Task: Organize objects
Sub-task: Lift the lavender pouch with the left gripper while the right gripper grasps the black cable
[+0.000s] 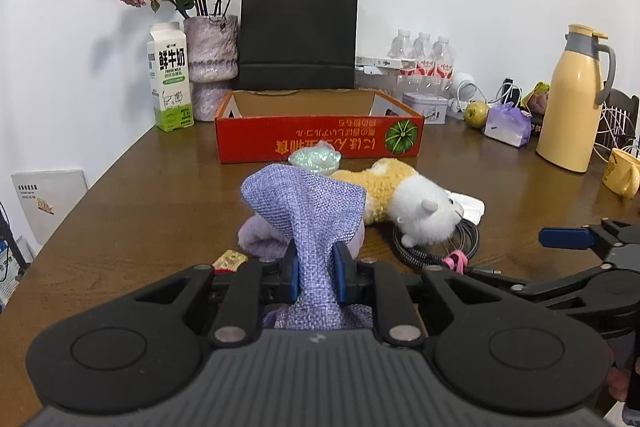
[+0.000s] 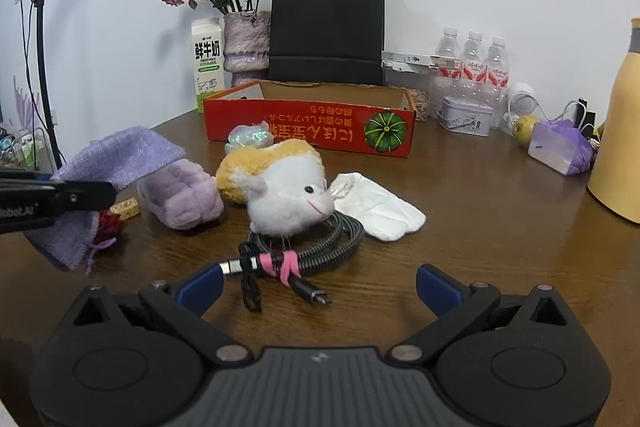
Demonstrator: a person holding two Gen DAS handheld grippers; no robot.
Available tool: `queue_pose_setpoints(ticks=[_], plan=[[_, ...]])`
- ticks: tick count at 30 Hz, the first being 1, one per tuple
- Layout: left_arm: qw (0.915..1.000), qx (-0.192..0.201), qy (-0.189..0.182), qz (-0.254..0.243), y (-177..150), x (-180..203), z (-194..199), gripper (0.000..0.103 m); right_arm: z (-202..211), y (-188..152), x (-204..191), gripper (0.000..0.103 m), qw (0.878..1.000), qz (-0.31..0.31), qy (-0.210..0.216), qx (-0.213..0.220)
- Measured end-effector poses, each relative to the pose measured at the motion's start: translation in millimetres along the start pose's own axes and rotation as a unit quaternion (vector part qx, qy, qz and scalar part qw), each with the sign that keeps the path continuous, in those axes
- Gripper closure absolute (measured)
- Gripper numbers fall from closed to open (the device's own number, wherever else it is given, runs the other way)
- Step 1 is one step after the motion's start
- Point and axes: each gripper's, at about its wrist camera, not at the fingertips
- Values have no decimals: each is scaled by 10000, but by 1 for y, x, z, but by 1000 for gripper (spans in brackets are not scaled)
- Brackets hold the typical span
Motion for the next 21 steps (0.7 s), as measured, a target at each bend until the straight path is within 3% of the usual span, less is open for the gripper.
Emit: queue_pose_setpoints(ticks=[11,21], plan=[[9999,112,65,105,11,-15,-5,86,-31,20,-8,0,9997,101,90,-199],[9997,31,98,226,11,-27,-12,86,-79,25,-14,1,9964,81,207,-821]])
Point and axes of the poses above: each gripper's, at about its wrist camera, not at the fingertips, and z roughly against the way its jaws point, x to its right, y to its top, and after that the axes turned 1 degree about -x, right-handed
